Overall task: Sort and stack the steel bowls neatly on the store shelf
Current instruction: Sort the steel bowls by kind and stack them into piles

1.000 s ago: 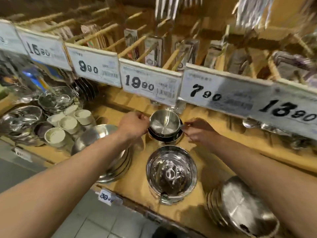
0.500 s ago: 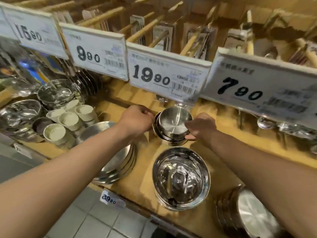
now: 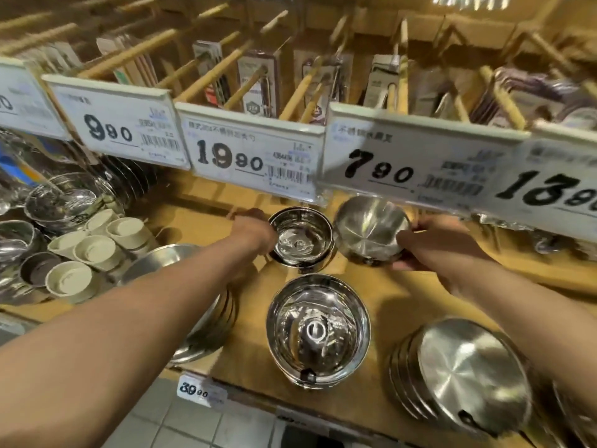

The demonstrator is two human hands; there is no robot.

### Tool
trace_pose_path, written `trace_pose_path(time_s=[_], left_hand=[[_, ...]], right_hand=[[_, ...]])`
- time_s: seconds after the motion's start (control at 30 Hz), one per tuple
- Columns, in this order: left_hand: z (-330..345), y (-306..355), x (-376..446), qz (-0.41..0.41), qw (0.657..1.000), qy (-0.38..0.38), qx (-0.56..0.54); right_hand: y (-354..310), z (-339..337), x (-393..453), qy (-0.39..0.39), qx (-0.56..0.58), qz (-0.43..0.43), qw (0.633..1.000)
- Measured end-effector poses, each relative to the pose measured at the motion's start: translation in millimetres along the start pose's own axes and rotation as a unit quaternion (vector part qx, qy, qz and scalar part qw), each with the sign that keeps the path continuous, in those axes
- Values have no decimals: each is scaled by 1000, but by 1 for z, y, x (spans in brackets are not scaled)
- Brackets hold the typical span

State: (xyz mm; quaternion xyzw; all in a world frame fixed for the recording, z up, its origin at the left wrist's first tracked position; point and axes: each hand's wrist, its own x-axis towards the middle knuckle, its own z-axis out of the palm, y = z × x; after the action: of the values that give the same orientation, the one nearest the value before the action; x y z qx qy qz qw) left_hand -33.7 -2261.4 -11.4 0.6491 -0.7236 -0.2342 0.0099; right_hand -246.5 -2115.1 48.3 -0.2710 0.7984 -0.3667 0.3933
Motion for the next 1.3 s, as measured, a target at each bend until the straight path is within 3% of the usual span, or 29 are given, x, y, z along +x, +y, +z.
trace_pose_path(time_s=[0.23,0.43,0.57,0.63,0.73,0.87,1.1,1.3], left_hand=[[15,5,12,-6,997,1,83],[-2,17,8,-34,998,2,57],[-22,16,0,-32,999,17,-3],[-32,12,-3,-32,994,7,-103],[-48,7,-19,-26,972,1,-235],[-69,2,-56,-28,943,-4,-332],[-87,0,-123,-34,910,20,-413],[-89,22,-184,28,923,28,-382]], right_hand=[[9,-26,-17,39,40,-5,998],[15,-42,-30,28,77,-17,997],[16,-44,-40,25,96,-11,995],[14,-46,-46,23,103,-15,994],[9,-51,-59,22,116,-17,993],[9,-63,-83,23,167,21,985],[32,-87,-136,4,184,18,983],[62,-120,-170,35,220,26,975]])
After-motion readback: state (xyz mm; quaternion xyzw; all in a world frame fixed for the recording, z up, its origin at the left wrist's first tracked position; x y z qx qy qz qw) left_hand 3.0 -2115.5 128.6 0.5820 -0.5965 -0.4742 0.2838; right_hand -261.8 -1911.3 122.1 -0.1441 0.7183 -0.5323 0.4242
